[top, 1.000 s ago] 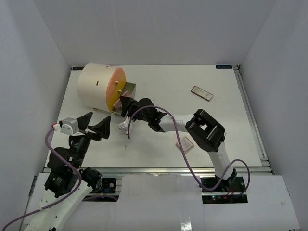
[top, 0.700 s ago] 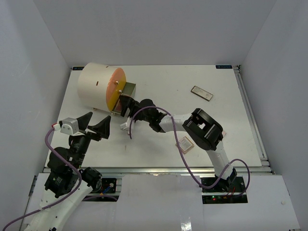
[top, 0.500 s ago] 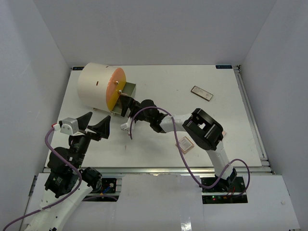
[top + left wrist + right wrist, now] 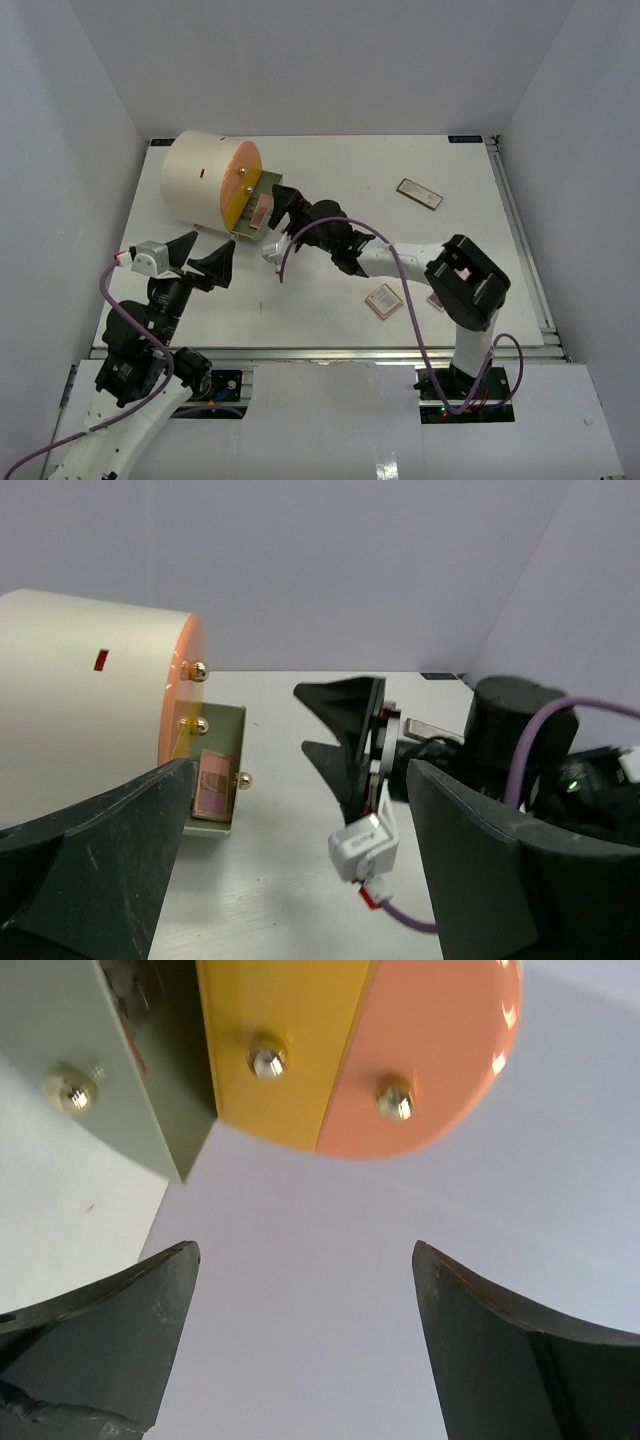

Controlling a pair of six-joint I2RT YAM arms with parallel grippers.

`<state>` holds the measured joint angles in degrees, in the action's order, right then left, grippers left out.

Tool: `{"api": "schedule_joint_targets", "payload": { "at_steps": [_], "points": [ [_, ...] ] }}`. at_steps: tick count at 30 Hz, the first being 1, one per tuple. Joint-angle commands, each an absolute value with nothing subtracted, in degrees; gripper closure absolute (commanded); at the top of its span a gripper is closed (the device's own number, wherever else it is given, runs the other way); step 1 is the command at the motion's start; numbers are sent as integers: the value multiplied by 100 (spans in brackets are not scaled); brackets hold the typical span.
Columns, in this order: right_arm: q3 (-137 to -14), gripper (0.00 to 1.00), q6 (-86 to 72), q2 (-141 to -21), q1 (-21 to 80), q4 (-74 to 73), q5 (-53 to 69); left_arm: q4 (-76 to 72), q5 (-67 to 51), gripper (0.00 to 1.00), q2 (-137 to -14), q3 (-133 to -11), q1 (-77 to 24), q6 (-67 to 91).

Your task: Organize the makeup

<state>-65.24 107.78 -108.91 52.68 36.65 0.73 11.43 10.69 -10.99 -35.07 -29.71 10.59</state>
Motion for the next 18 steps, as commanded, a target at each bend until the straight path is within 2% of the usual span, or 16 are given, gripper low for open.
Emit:
{"api": "schedule_joint_targets", "payload": {
  "at_steps": [1, 3, 4, 6, 8, 9, 10, 13, 18],
  "points": [
    [-7536, 6, 8773, -9954, 5017, 17, -889, 1046, 529, 2, -1481, -3475, -2936, 1072],
    [-8133, 7, 7162, -9787, 4827, -1630, -609, 1046, 352, 2, -1638, -3495, -2936, 1058],
    [-8362, 7, 6895, -9765, 4743, -2241, -464, 1046, 270, 2, -1710, -3510, -2936, 1055],
    [-8650, 8, 5556, -9625, 4349, -3256, 525, 1038, 90, 2, -1871, -3524, -2936, 1063],
    [-8422, 9, 4546, -9347, 3913, -3873, 1348, 1018, 30, 2, -1949, -3524, -2936, 1070],
    [-8287, 10, 4176, -9221, 3749, -4109, 1653, 1011, -23, 2, -1985, -3524, -2936, 1074],
    [-8110, 10, 4031, -9135, 3687, -4151, 1654, 1012, -132, 2, -2019, -3524, -2936, 1083],
    [-7484, 10, 2323, -8914, 3156, -4257, 1421, 1019, -231, 2, -2075, -3517, -2936, 1100],
    [-6582, 10, 1471, -8653, 3006, -4392, 1025, 1011, -241, 2, -2069, -3524, -2936, 1125]
  ]
}}
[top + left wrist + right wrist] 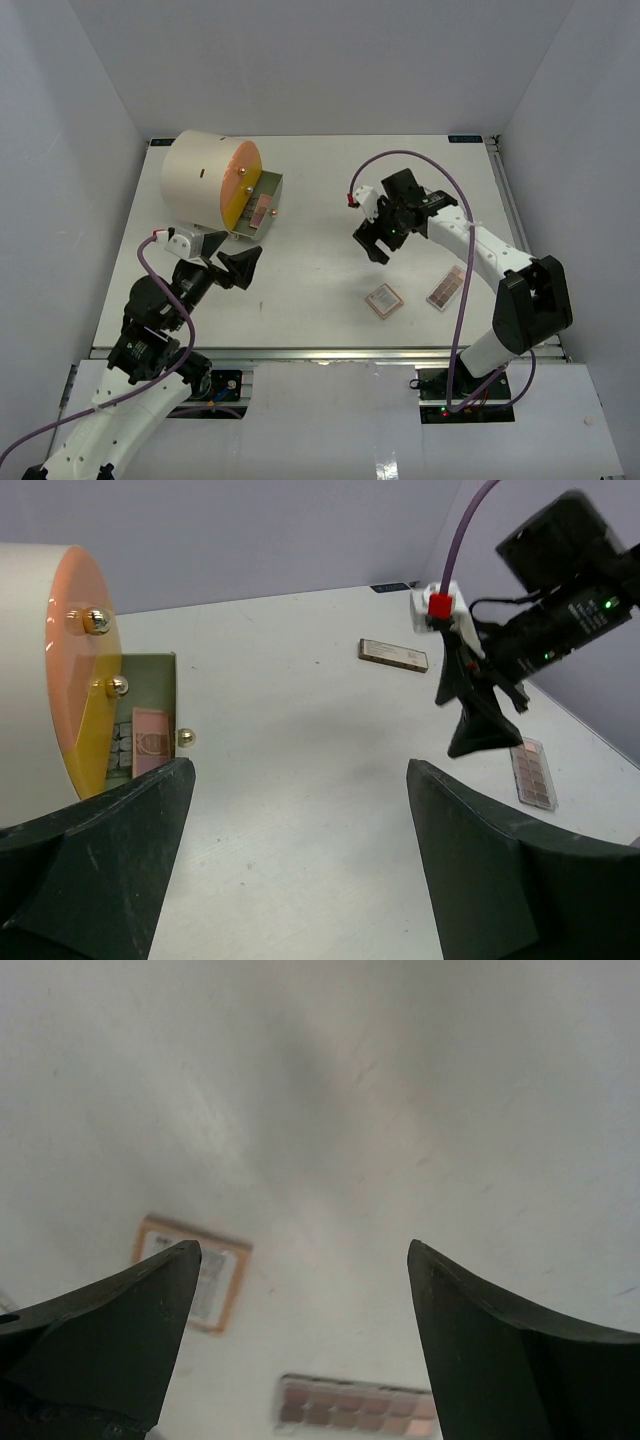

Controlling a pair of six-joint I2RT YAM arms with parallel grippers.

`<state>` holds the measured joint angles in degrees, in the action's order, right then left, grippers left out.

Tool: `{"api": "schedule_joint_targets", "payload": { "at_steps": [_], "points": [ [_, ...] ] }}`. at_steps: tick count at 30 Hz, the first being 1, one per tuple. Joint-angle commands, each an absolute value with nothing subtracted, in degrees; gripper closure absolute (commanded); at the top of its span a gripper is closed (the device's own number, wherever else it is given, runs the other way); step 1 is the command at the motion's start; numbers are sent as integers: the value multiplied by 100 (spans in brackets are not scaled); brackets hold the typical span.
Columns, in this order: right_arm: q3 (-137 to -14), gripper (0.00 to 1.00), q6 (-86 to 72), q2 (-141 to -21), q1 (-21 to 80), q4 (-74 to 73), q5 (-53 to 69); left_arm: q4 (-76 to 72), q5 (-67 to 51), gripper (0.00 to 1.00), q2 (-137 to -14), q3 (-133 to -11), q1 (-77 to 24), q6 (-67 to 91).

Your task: Organize the makeup

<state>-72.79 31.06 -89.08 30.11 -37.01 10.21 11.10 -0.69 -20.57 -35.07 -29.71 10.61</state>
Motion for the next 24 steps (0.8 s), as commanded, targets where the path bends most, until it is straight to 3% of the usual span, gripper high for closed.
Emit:
{"api": "schedule_joint_targets", "payload": {
  "at_steps": [1, 14, 24],
  "points": [
    [-6354, 10, 1413, -8570, 3006, -4337, 1123, 1013, -237, 2, -2063, -3524, -2936, 1123],
    [-5491, 10, 437, -8474, 3393, -3935, 999, 1016, -216, 2, -1960, -3516, -2936, 1129],
    [-5238, 10, 327, -8833, 3563, -3600, 205, 1021, -202, 2, -1881, -3507, -2936, 1125]
  ]
}}
